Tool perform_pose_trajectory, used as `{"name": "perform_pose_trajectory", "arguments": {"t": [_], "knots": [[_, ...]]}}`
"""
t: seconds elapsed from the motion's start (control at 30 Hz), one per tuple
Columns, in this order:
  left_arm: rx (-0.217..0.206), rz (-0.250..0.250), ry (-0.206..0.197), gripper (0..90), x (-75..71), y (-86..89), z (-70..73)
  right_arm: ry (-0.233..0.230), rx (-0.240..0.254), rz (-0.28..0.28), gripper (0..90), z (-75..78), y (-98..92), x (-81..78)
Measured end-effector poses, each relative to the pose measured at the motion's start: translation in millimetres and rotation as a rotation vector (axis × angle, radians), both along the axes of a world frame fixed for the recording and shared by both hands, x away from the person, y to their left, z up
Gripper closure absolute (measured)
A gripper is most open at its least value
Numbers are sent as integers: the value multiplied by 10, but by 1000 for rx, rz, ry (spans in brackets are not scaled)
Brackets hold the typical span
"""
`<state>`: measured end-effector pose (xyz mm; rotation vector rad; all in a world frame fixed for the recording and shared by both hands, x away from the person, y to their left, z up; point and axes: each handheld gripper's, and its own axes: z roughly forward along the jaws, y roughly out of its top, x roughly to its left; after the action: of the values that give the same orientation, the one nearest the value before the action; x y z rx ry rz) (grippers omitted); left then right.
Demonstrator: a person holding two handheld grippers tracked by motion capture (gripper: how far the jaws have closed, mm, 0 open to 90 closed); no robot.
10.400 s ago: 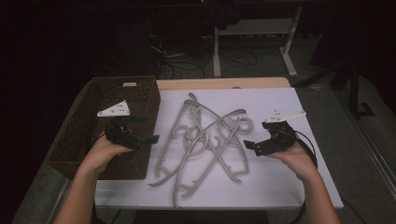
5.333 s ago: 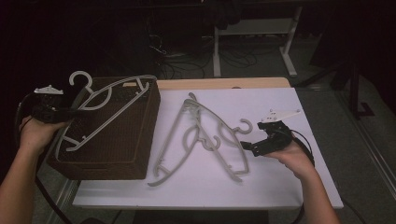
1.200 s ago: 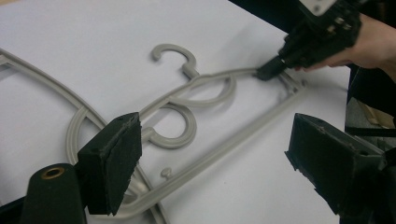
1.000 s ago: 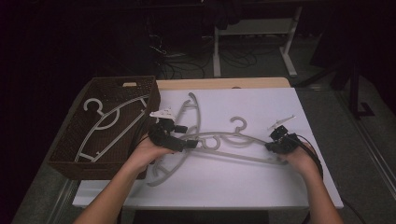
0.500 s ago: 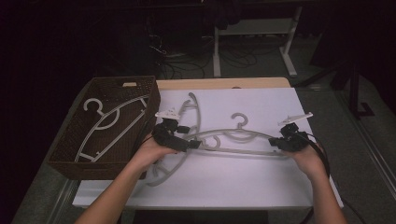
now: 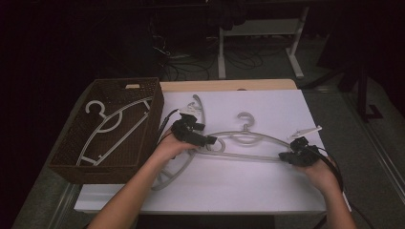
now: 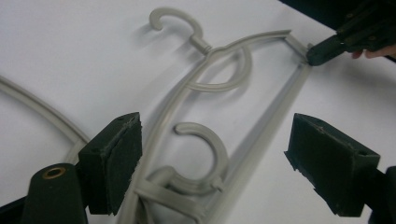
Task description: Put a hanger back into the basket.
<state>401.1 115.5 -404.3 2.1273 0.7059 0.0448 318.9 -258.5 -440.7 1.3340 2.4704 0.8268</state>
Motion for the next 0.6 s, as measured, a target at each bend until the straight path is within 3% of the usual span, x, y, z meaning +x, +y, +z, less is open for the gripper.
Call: {"name": "perform_pose_trajectory", "arguments": {"t": [0.17, 0.3, 0.43, 0.6], "knots": [[64, -11, -18, 190, 230, -150, -148, 11, -12, 1, 894, -33, 16, 16], [103, -53, -5, 238, 372, -280, -246, 11, -2, 0, 894, -40, 6, 17], [167, -102, -6, 302, 433, -450, -302, 12, 2, 2, 894, -44, 1, 20], [236, -126, -22, 427, 464, -593, -299, 13, 4, 7, 894, -44, -5, 24]]}}
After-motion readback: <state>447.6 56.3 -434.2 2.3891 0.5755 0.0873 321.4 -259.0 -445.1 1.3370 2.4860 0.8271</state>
